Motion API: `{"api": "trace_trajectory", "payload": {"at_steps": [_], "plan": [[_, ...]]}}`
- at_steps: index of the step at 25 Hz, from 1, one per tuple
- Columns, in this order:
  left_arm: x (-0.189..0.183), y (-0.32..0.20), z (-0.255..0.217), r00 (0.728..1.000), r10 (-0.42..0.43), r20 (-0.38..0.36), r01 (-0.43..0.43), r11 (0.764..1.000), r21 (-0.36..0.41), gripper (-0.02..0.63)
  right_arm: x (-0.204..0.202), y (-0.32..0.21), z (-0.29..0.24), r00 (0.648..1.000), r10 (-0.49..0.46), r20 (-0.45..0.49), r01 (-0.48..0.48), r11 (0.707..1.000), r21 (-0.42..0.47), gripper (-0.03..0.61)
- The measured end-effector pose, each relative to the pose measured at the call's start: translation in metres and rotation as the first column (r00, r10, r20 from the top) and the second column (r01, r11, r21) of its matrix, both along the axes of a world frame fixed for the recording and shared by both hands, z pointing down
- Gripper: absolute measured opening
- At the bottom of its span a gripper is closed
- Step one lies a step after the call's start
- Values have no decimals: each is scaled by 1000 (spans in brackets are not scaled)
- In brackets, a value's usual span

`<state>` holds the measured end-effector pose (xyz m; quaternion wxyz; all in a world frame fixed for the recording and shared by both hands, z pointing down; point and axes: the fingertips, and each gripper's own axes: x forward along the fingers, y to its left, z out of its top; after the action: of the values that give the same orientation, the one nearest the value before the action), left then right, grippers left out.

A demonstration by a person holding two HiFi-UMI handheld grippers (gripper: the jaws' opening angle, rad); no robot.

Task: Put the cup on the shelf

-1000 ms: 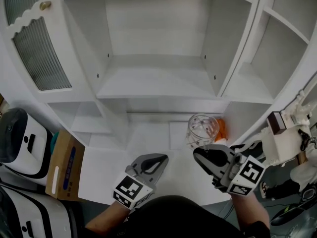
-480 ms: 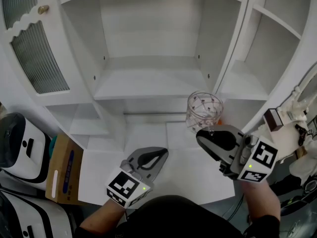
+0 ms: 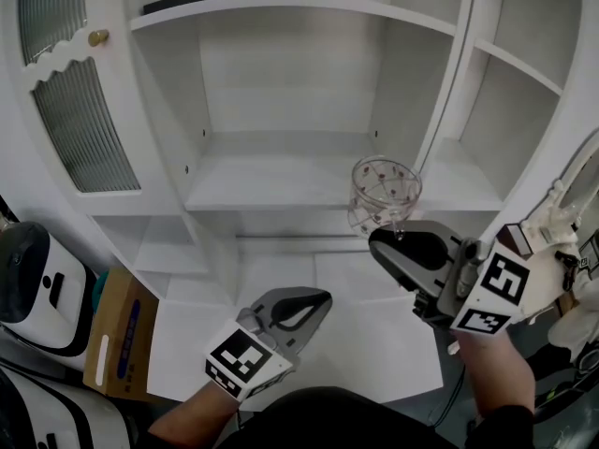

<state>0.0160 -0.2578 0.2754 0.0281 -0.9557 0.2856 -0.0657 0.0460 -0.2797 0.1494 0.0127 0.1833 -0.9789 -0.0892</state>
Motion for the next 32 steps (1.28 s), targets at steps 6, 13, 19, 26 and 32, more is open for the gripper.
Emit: {"api": "trace_trajectory", "payload": {"at_steps": [6,13,19,26,32], "plan": [[4,-11,-10,1000,13,-15,-13,1000,-3,11,-6,-26,-7,1000,18,4,-18,1000,14,25],[9,-24,-12,999,25,-23,-25,1000,-3,11,-8,-56,3,999,41,8,-40,999,-12,25],[10,-33,-2,999,33,-9,-33,999,-32,11,-9,-73,15,999,49,10,-48,998,-48,25],[6,-43,5,1000,27,-15,-28,998,-64,11,-13,-89,21,998,53,28,-50,994,-95,26],[2,-48,11,999,25,-24,-27,996,-84,11,-7,-113,25,989,126,78,-108,973,-202,26]]}}
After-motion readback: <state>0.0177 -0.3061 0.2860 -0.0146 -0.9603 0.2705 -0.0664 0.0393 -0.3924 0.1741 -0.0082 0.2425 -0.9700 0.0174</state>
